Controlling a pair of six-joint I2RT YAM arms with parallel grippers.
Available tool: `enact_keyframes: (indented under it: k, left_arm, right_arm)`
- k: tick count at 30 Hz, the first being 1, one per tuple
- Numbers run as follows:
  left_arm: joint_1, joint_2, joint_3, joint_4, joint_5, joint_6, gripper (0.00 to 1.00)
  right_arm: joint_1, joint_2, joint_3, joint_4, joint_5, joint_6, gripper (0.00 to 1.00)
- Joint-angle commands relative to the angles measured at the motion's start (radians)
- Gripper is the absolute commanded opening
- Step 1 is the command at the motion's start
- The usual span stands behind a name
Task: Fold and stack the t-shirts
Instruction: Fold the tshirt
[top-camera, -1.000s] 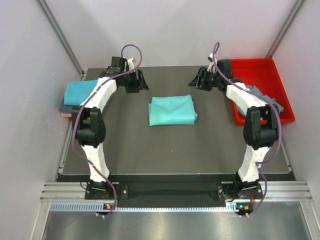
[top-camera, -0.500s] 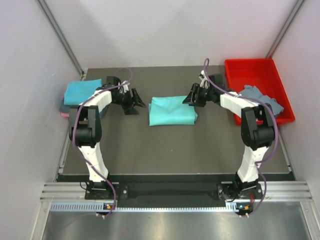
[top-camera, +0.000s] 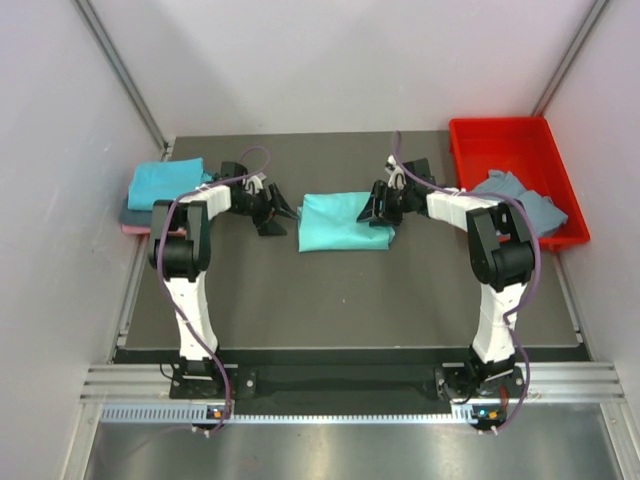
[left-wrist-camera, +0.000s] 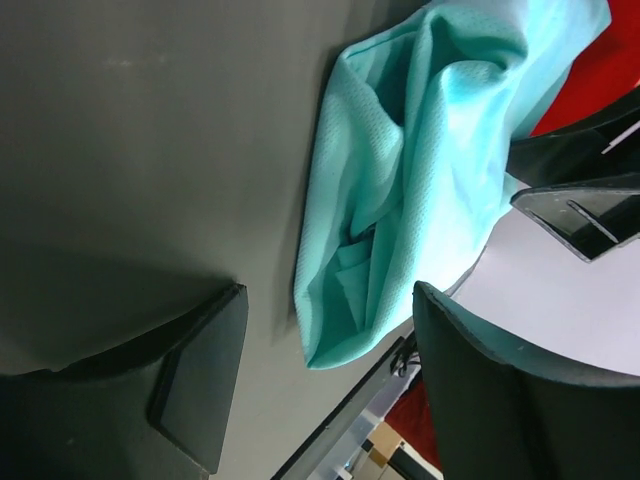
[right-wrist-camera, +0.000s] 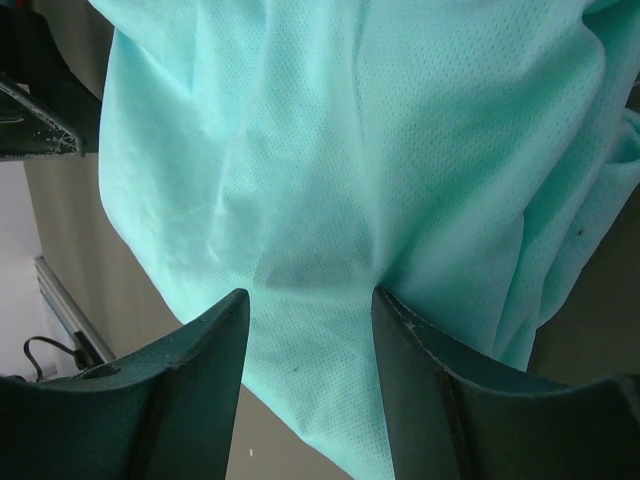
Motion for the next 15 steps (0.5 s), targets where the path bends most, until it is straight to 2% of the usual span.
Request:
enact_keyframes:
  k: [1, 9, 15]
  left_arm:
    - [-0.013, 0.024, 0.025, 0.079, 0.03, -0.016, 0.72]
    - [-0.044, 0.069, 0.028, 0.114, 0.067, -0.053, 0.71]
    - [-0.061, 0.092, 0.036, 0.138, 0.082, -0.077, 0.67]
  right_arm:
    - [0.008, 0.001, -0.005, 0.022, 0.011, -0.027, 0.52]
    - [0.008, 0.015, -0.038, 0.02, 0.025, -0.024, 0.52]
    - [0.008, 0.016, -0.03, 0.028, 0.032, -0.025, 0.52]
